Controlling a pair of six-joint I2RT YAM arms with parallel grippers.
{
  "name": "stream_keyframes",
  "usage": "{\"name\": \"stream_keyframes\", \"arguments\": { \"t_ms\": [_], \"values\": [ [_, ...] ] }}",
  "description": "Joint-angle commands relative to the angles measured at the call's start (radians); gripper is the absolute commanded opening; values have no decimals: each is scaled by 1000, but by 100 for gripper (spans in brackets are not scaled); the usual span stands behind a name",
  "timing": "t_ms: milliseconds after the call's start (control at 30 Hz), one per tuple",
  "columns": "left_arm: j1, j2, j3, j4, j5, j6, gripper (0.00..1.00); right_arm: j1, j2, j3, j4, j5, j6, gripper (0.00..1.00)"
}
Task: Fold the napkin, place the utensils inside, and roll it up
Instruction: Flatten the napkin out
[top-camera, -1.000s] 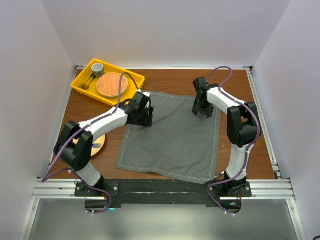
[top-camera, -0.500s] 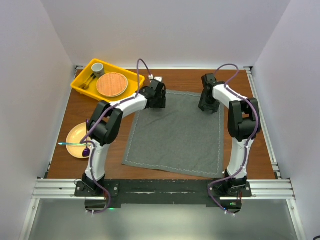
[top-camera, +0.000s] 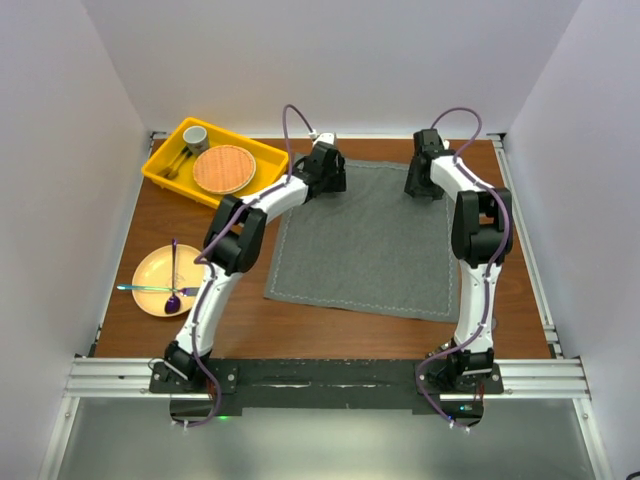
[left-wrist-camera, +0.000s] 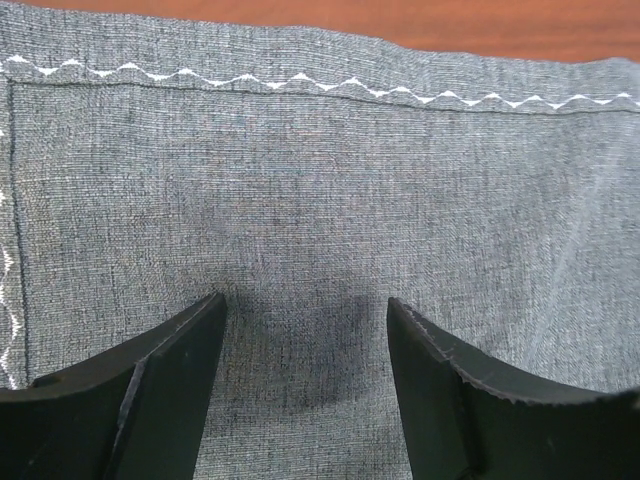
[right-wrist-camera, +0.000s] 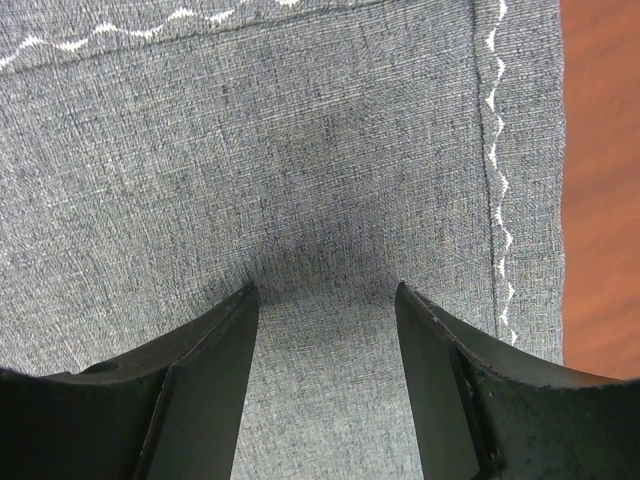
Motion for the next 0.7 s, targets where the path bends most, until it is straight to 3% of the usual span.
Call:
{"name": "stream_keyframes", "arguments": {
  "t_ms": [0,333,533,667],
  "values": [
    [19,71,64,76,84,-4,72,-28,94,50,-11,39,-54,62],
    [23,119,156,120,184,-7,72,-71,146,135,-40,67,-82,63],
    [8,32,138,88,194,-6,76,-90,138,188,-55,59,-126,64],
    [10,-49,202,-3,158,17,79,-81,147,323,-194,46,-151,68]
  ]
}}
